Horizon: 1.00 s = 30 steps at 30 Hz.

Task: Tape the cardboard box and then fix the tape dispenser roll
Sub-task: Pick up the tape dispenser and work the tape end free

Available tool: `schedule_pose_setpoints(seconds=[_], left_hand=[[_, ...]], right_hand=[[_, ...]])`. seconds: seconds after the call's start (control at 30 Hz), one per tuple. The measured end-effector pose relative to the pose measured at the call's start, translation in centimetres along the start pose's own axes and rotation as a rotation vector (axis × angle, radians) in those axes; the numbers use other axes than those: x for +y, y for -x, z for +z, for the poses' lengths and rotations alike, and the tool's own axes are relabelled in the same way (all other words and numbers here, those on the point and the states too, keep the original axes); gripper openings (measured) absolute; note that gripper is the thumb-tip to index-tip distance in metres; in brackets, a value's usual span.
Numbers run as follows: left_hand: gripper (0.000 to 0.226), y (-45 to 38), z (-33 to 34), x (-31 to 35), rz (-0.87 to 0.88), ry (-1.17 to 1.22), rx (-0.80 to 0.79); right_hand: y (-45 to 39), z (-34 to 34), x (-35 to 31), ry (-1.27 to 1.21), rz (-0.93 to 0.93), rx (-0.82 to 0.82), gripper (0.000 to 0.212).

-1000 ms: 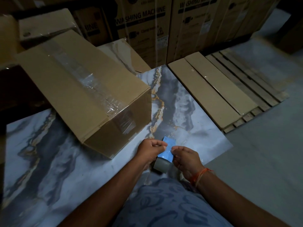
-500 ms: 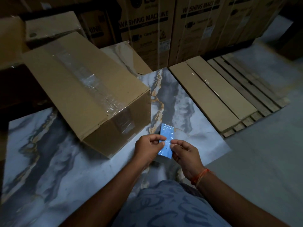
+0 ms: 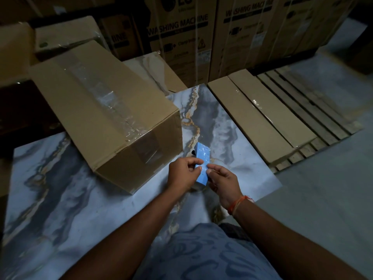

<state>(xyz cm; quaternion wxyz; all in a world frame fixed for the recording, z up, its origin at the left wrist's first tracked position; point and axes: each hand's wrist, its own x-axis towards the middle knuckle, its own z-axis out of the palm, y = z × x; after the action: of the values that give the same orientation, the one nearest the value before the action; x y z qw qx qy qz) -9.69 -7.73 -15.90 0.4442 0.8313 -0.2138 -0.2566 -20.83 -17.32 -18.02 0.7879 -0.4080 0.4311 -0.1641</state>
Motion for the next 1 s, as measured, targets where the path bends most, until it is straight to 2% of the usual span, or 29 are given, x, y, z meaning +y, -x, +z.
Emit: schedule_pose_setpoints(seconds=[0.33,0.5,0.67,1.0], left_hand=[[0.029,-0.6,3.9,2.1,0.130,-0.311,0.093],[0.034,-1.0,6.3,2.8,0.128,-0.508,0.055],[0.027,-1.1,8.3,2.4,0.099,-0.664,-0.010],[0.033,1.6,9.3,2.5,0.035,-0.656,-0.036]], right_hand=[[-3.3,-3.4,-1.3,0.208,-0.051,-0.069,0.024],[-4.4,-6.0,-2.1,0.299,-0.046,-0.076,0.026],[-4.9,-8.8,-3.2,0.333,-0.039,-0.091,0.028],[-5.5,-11.6,-4.9,0.402,-0.059,-0.190,0.025]])
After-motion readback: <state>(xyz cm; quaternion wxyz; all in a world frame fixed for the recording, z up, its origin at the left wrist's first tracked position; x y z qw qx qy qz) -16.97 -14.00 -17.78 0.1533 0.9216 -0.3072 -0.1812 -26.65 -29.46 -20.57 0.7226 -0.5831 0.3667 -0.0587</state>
